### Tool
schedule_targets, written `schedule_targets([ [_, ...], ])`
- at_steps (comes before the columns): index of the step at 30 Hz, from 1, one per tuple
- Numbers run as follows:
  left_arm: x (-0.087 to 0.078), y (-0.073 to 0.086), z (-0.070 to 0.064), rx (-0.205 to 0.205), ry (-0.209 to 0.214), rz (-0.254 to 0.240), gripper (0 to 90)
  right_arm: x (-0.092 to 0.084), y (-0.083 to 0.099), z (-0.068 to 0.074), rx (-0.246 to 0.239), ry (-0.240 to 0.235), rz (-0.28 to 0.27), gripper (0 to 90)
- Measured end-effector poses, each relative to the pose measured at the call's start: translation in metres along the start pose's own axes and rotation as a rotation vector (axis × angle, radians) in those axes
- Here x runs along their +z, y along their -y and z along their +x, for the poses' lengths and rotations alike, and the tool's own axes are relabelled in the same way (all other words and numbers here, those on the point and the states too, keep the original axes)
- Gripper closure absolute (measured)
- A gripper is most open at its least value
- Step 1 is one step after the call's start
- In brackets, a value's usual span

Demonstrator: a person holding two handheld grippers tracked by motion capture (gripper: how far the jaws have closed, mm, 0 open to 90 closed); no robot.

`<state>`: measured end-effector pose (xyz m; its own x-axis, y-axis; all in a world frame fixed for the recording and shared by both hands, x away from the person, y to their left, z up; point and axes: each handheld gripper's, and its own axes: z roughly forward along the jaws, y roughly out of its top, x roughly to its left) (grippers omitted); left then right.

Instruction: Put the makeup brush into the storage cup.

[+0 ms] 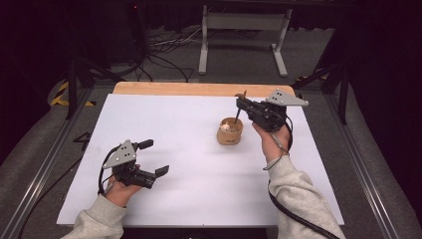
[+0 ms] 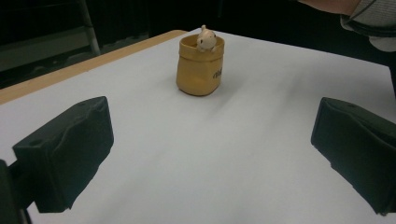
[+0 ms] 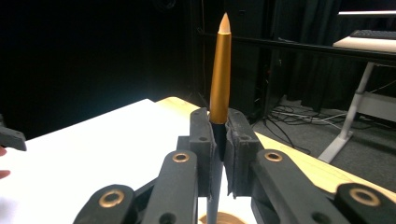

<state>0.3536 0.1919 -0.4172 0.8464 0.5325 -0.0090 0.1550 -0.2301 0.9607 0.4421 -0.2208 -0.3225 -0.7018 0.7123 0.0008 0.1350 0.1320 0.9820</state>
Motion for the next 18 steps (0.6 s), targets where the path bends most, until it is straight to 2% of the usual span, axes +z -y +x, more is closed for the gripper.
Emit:
schedule_targets([
  [4, -0.003, 0.002, 0.000, -0.003, -0.021, -0.004, 0.0, 0.003, 0.003, -0.003, -0.001, 0.013, 0.005, 83.3],
  [7, -0.006, 0.004, 0.000, 0.001, -0.030, -0.004, 0.0, 0.006, 0.007, -0.007, 0.020, 0.029, 0.004, 83.3],
  [16, -0.009, 0.005, -0.001, -0.002, -0.033, 0.008, 0.0, 0.013, 0.013, -0.009, 0.008, 0.032, 0.010, 83.2],
  [18, -0.010, 0.006, 0.000, 0.001, -0.034, 0.003, 0.0, 0.017, 0.018, -0.012, 0.018, 0.040, 0.018, 83.2],
])
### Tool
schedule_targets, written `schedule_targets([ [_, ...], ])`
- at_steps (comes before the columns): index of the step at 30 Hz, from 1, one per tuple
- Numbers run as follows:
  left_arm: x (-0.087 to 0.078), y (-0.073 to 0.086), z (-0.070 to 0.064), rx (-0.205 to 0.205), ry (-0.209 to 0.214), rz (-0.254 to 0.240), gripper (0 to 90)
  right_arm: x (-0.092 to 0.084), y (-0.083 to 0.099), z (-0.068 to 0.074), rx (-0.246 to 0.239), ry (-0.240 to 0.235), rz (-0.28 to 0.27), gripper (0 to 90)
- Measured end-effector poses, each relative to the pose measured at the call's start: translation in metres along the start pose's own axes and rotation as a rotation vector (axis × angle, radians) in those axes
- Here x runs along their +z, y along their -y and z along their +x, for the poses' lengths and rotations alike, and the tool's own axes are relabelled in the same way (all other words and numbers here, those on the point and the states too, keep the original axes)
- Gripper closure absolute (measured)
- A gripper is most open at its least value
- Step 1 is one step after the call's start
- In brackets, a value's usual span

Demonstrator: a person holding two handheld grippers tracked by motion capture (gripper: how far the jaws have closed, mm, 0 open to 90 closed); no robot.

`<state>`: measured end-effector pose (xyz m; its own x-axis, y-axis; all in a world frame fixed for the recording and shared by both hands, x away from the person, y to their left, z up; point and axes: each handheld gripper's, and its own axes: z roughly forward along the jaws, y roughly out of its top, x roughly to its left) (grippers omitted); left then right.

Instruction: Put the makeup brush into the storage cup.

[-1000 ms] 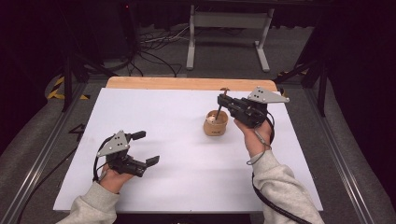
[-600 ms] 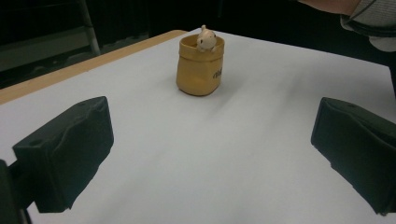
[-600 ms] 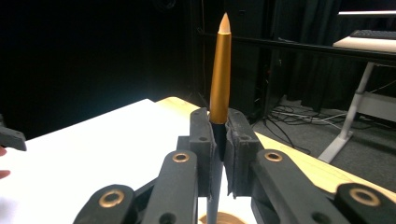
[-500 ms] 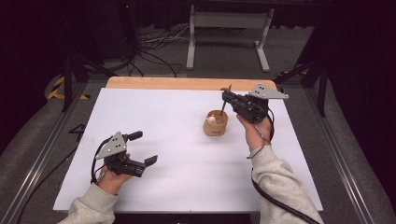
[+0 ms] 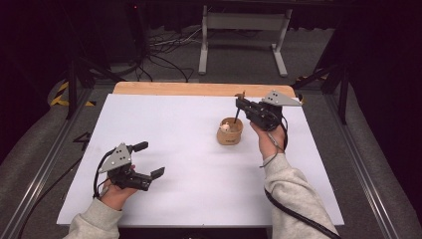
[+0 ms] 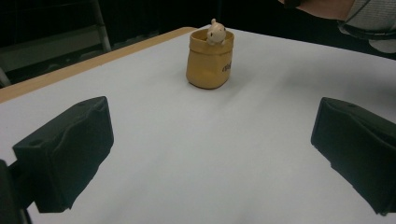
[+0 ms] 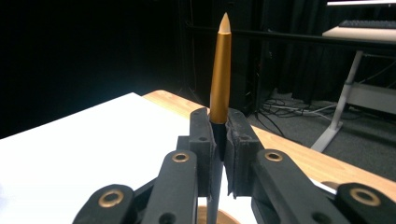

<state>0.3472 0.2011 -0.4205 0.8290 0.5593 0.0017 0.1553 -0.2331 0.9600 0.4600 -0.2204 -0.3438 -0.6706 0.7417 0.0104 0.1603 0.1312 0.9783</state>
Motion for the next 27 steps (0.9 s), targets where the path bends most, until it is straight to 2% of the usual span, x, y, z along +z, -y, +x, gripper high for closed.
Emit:
schedule_targets([
  [27, 0.001, 0.001, 0.000, -0.008, 0.011, 0.006, 0.0, 0.017, 0.029, -0.001, 0.020, -0.004, 0.045, 83.1],
])
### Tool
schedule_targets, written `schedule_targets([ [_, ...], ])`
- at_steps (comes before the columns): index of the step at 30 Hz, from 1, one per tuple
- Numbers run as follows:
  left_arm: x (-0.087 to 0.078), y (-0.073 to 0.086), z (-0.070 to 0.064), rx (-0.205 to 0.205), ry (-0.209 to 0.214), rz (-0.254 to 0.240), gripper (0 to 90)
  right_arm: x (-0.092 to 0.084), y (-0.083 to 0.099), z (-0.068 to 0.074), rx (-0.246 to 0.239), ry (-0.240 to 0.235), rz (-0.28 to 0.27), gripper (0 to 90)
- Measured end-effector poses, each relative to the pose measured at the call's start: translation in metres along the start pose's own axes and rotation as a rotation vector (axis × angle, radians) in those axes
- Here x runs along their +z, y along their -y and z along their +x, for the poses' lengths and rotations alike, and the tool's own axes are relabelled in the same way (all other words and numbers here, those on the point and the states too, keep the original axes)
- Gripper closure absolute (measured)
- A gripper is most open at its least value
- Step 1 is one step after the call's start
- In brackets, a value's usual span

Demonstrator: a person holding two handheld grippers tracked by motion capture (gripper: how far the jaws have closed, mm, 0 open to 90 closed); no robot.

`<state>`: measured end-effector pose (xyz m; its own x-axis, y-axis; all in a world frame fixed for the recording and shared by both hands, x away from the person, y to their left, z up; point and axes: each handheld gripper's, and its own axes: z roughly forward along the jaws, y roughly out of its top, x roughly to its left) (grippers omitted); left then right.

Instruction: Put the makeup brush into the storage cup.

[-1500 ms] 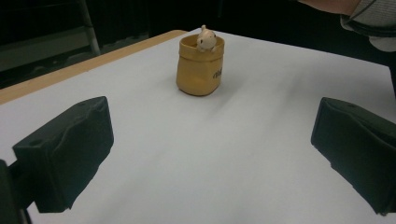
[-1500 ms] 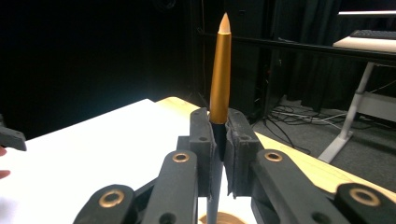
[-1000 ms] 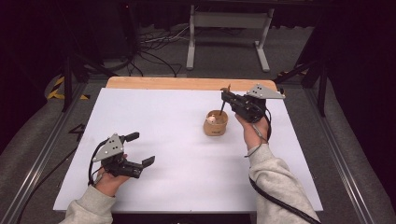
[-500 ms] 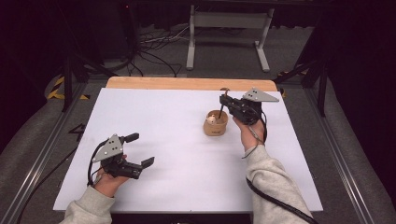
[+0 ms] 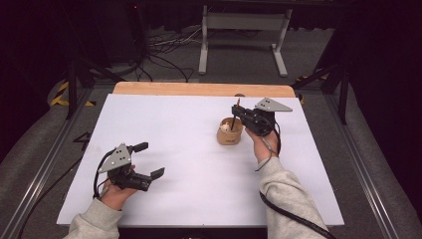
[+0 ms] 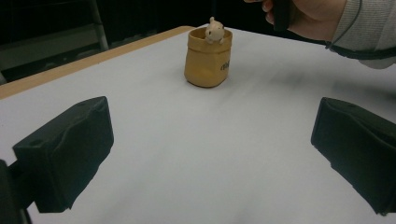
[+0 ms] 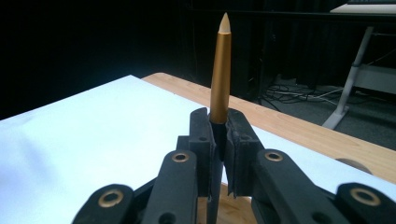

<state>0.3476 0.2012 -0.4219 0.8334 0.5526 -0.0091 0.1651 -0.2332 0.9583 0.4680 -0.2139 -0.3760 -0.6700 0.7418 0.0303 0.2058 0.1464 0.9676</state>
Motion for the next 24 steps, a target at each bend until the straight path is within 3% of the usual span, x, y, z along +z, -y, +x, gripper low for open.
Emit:
schedule_targets([
  [12, 0.000, 0.000, 0.000, 0.003, 0.001, 0.004, 0.0, 0.004, 0.006, 0.001, 0.003, -0.010, 0.021, 82.7],
  [14, 0.000, 0.000, 0.000, 0.002, 0.001, 0.003, 0.0, 0.004, 0.006, 0.000, 0.016, -0.018, 0.026, 78.8],
  [17, 0.000, 0.000, 0.000, -0.002, 0.001, 0.002, 0.0, 0.002, 0.006, -0.003, 0.062, -0.041, 0.003, 56.7],
  [21, 0.000, 0.000, 0.001, -0.003, 0.000, 0.001, 0.0, -0.002, 0.002, -0.004, 0.030, -0.023, -0.009, 31.9],
  [24, 0.000, 0.000, 0.001, -0.003, -0.001, 0.001, 0.0, -0.007, -0.003, -0.004, 0.005, -0.015, -0.013, 21.5],
])
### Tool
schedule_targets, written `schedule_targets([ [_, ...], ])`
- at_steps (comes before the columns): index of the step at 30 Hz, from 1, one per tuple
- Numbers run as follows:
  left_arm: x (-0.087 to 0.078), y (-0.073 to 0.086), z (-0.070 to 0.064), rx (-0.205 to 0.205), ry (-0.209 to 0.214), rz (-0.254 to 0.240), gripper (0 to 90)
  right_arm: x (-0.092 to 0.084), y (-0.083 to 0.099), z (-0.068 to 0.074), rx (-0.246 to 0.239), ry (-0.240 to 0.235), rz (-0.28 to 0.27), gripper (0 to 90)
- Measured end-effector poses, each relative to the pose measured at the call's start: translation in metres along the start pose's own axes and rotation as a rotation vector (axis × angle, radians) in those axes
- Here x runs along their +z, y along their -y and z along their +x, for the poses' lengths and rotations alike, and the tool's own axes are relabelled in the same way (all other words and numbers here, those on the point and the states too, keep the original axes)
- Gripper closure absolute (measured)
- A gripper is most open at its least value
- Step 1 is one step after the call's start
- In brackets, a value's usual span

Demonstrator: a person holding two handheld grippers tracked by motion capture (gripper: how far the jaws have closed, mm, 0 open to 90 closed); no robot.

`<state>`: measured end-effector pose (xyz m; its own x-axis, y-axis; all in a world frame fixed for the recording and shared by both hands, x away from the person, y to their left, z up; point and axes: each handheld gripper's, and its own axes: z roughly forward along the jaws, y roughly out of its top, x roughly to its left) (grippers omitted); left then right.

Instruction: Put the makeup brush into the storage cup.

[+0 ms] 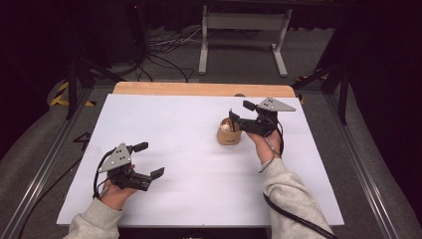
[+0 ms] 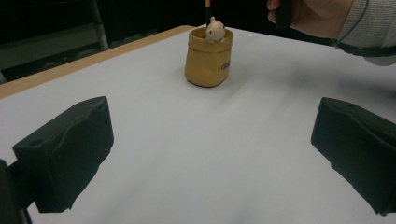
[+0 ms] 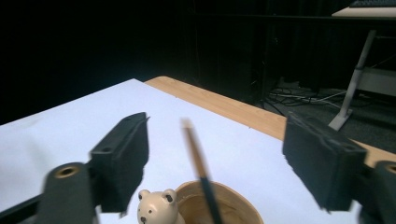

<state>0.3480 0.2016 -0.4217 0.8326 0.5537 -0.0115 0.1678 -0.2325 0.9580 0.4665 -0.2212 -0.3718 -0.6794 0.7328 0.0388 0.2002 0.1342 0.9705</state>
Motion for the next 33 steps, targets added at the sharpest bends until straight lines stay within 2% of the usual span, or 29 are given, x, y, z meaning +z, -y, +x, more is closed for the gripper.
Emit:
schedule_targets([
  [7, -0.001, 0.000, 0.000, 0.001, -0.003, -0.003, 0.0, -0.015, -0.003, 0.000, -0.004, -0.029, -0.010, 11.3],
  [8, -0.001, 0.000, 0.000, 0.003, -0.002, -0.006, 0.0, -0.021, -0.003, 0.001, -0.007, -0.038, -0.010, 6.8],
  [11, -0.002, -0.001, 0.001, -0.001, -0.002, -0.004, 0.0, -0.031, -0.004, 0.004, -0.025, -0.047, -0.013, 3.2],
  [13, -0.002, -0.001, 0.001, -0.006, -0.004, -0.010, 0.0, -0.035, -0.005, 0.005, -0.031, -0.052, -0.015, 2.7],
  [21, -0.007, -0.001, 0.000, -0.016, -0.001, -0.016, 0.0, -0.070, -0.002, 0.013, -0.053, -0.080, -0.034, 0.3],
  [27, -0.015, 0.002, 0.001, -0.035, -0.001, -0.041, 0.0, -0.090, 0.009, 0.017, -0.067, -0.092, -0.047, 0.0],
  [33, -0.023, 0.005, 0.002, -0.046, 0.001, -0.063, 0.0, -0.105, 0.025, 0.018, -0.075, -0.091, -0.035, 0.0],
])
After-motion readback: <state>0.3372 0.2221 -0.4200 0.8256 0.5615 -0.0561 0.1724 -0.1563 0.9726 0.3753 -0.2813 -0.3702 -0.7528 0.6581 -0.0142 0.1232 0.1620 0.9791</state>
